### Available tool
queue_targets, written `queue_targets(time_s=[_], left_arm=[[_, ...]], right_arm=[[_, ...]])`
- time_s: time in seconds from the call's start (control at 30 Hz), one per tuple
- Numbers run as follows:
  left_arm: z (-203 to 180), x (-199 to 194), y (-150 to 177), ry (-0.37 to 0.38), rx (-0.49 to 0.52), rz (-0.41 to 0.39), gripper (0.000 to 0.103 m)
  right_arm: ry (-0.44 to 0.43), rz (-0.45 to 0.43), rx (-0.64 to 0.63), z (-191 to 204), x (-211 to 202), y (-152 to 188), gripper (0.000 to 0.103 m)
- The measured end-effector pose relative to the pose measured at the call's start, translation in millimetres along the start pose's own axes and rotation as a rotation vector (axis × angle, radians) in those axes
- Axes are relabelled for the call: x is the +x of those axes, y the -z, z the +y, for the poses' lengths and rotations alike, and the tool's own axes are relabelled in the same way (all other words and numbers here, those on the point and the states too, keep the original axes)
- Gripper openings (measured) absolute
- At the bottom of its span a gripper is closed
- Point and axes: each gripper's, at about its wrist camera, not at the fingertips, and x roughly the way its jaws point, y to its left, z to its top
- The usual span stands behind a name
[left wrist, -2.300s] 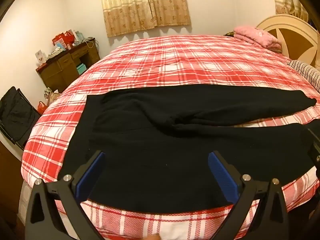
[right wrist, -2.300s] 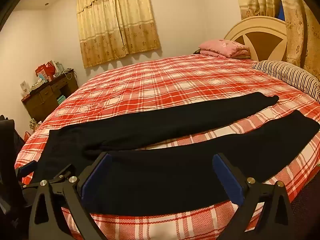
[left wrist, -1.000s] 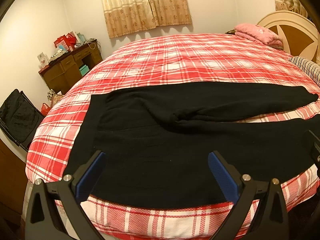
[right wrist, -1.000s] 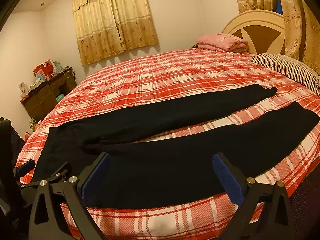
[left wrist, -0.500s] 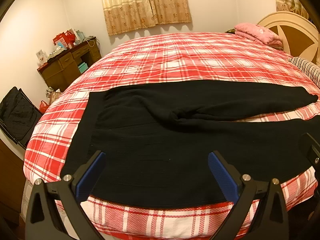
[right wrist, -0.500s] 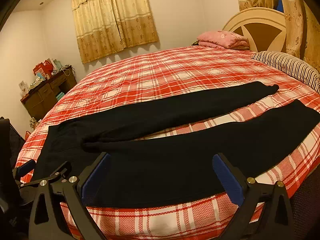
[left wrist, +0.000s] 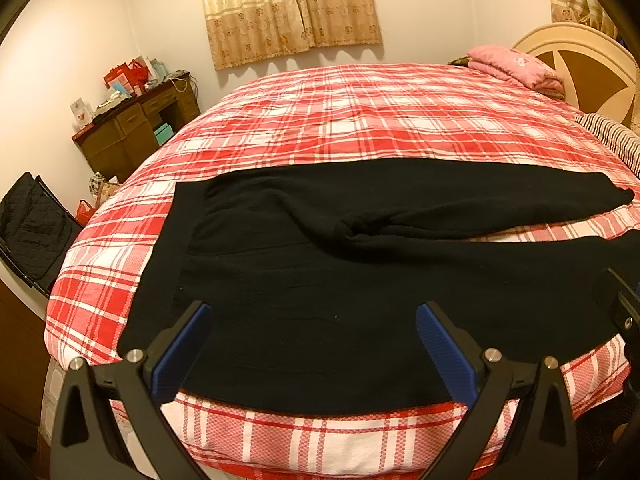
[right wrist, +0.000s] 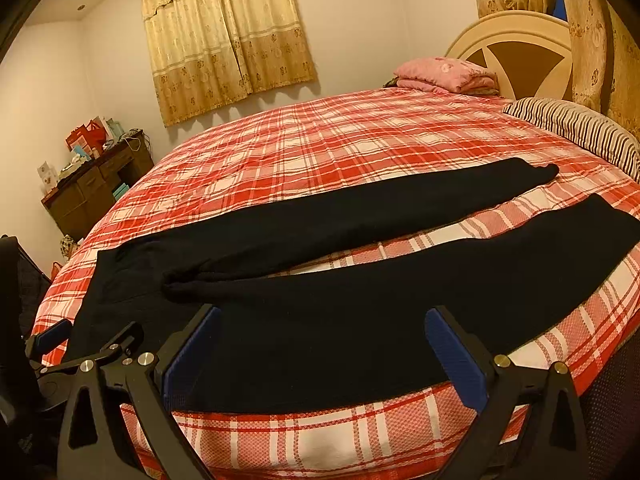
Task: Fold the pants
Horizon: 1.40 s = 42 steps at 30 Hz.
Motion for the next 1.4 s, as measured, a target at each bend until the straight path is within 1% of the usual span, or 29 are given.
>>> queue_targets(time_s=[0.87,0.93,1.0,1.07,1.13,1.23,1.33,1.37,1.4], left_arm=[[0,7,2,-0.007,0.006,0.012,0.103],[6,9,1,0.012,-0.005,0.009,0.103],[15,12,0,0.023,0.004,0.01,0.103],[30,18,-3,-0.002,0.011,0.009,0.103],[47,22,-9,-0.007,0.019,0.003,0.103],[97,30,-32,-0.052,-0.009,-0.039,0.103],[148,46,-57,-0.047,-0.059,-0.09,0.103],[161,56,-66,-0.037,-0.067,-0.088,0.103],[171,69,-73,-0.008,-0.071,-0.065,0.102]], right_arm=[[-0.004,0.011,-0.009,2,4,5,0.102],[-0.002,0.007,-0.018,3,5,3,0.102],[-0.001,0.001,-0.03,2,6,1,0.102],[0.005,-0.006,-0.039,0,8,-2,0.102],[0.004,-0.008,-0.041,-2,11,-5,0.102],[0.002,0.002,-0.04,-5,17,-10,0.102],[-0.014,0.012,-0.039,-4,25,-13,0.102],[-0.024,0.014,-0.039,-3,27,-14,0.102],[-0.047,0.018,-0.043,-1,30,-16,0.102]])
